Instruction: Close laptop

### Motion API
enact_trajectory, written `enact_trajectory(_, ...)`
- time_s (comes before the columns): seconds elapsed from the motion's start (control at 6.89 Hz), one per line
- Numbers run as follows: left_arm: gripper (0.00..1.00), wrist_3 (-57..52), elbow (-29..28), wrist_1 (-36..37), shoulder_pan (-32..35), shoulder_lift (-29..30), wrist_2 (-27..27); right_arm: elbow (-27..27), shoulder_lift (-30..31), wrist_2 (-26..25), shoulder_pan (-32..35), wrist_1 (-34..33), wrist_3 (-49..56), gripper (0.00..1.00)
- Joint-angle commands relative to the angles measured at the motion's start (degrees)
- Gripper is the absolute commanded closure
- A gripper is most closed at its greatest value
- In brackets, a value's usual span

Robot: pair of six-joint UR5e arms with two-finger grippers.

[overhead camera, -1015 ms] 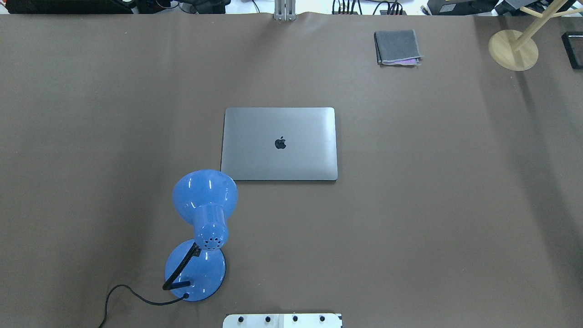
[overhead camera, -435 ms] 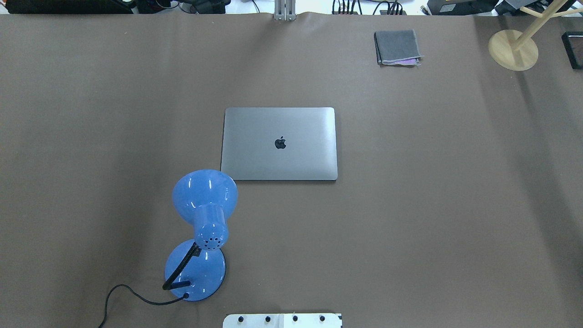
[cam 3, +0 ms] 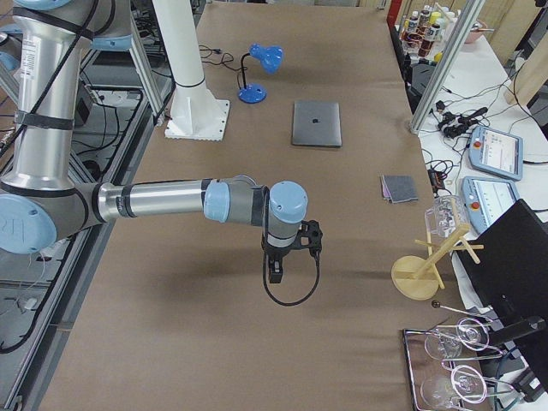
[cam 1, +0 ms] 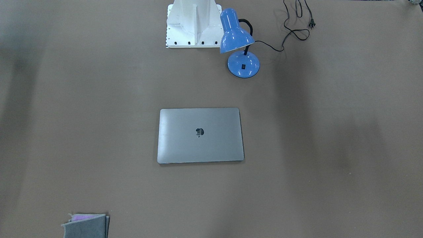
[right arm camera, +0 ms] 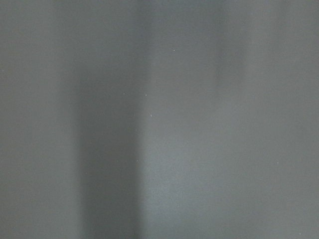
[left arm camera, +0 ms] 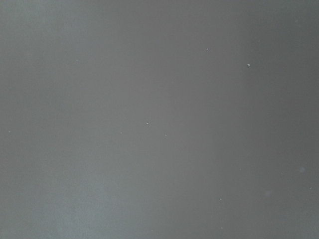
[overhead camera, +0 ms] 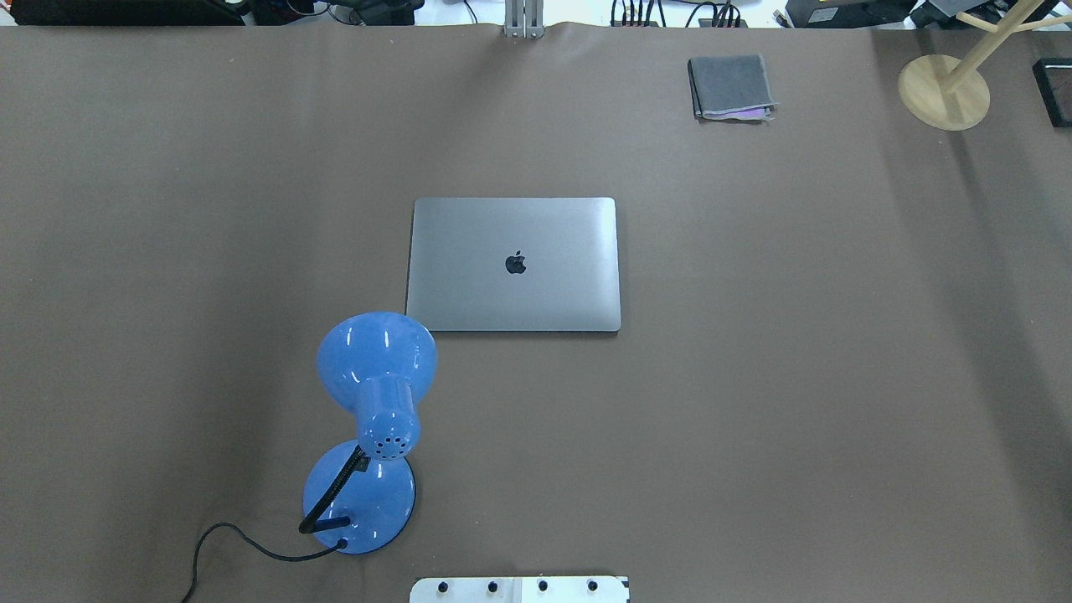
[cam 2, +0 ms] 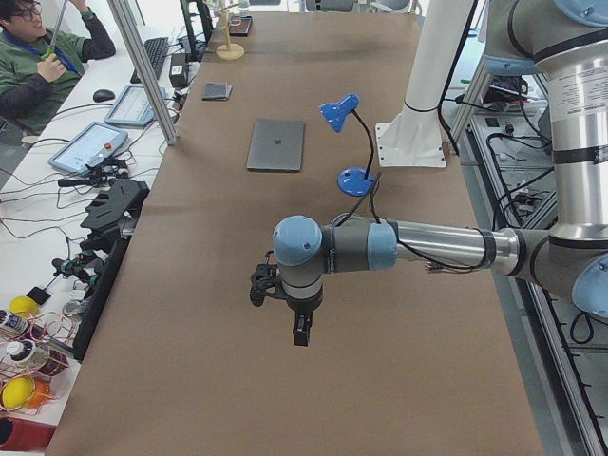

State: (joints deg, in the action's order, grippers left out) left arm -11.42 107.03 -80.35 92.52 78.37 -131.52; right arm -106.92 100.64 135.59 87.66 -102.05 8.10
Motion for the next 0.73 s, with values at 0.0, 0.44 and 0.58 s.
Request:
enact_trajectory(0.0,0.02,-0.01,-0.24,-3.05,0.03,-0.41,-0.05,0.30,0.69,0.28,0.05,0.10,0.16,0.00)
enact_trajectory(0.44,0.02,0.17,-0.24,-3.15,0.03,-0.33,-0.06,0.22,0.95,0.03,0.05,0.10,0.07,0.00)
enact_trajectory(0.58,0.02,0.17,-0.51,-3.06,0.03,-0.41,0.03,0.30,1.22,-0.41,0.05,0.01,0.07,0.00)
